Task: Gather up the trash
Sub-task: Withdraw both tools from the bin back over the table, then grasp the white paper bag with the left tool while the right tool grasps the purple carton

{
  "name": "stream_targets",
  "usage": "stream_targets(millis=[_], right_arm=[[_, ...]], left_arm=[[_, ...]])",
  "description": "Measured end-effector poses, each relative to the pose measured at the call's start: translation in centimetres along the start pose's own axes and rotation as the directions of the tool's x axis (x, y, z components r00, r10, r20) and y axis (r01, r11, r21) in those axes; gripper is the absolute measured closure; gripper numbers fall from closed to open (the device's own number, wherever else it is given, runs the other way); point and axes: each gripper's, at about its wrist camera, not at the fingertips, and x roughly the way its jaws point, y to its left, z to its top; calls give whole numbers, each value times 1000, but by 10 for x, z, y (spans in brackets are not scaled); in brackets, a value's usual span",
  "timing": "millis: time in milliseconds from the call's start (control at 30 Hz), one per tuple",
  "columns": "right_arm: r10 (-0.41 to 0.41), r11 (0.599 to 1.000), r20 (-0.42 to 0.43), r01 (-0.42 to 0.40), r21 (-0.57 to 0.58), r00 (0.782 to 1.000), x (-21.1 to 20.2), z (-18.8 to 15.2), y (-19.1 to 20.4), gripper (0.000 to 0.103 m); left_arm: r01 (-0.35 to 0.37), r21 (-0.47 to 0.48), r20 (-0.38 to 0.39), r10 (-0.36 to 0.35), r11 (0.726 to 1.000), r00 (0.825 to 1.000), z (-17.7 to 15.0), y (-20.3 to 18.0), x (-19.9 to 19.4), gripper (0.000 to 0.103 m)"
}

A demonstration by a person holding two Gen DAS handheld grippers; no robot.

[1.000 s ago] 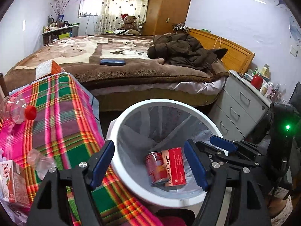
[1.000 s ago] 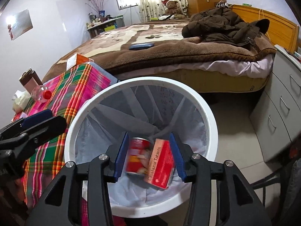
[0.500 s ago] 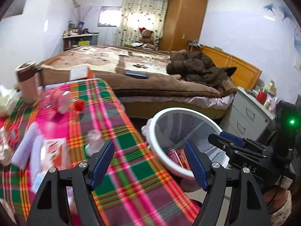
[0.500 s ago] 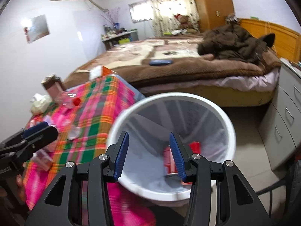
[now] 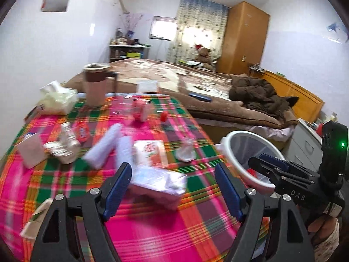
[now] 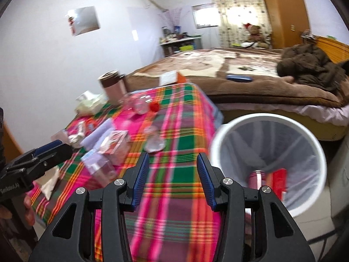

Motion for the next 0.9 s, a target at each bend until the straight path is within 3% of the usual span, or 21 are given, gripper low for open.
stream_targets(millis=[167,300,433,633,900], right_arm=[[72,996,-13,-73,-52,997,11,-3,28,56],[117,989,-37,-120,-91,992,21,-5,49,54],[154,977,-62,-161,-136,986,32,-6,66,46],[160,968,-99,-176,-181,982,49,-7,83,42],[156,958,-148,-186,-218,977,63,-10,96,42]], left_arm=[[-98,-7,7,98,995,995,-10,37,-17,22],[-128,-33,-9,128,991,992,-16,62,-26,22],[-166,-56,-10,166,985,986,-27,88,-39,22],[-228,-97,-69,222,969,973,-47,125,-47,19],[-216,-133,-129,199,967,971,-64,145,-38,19]])
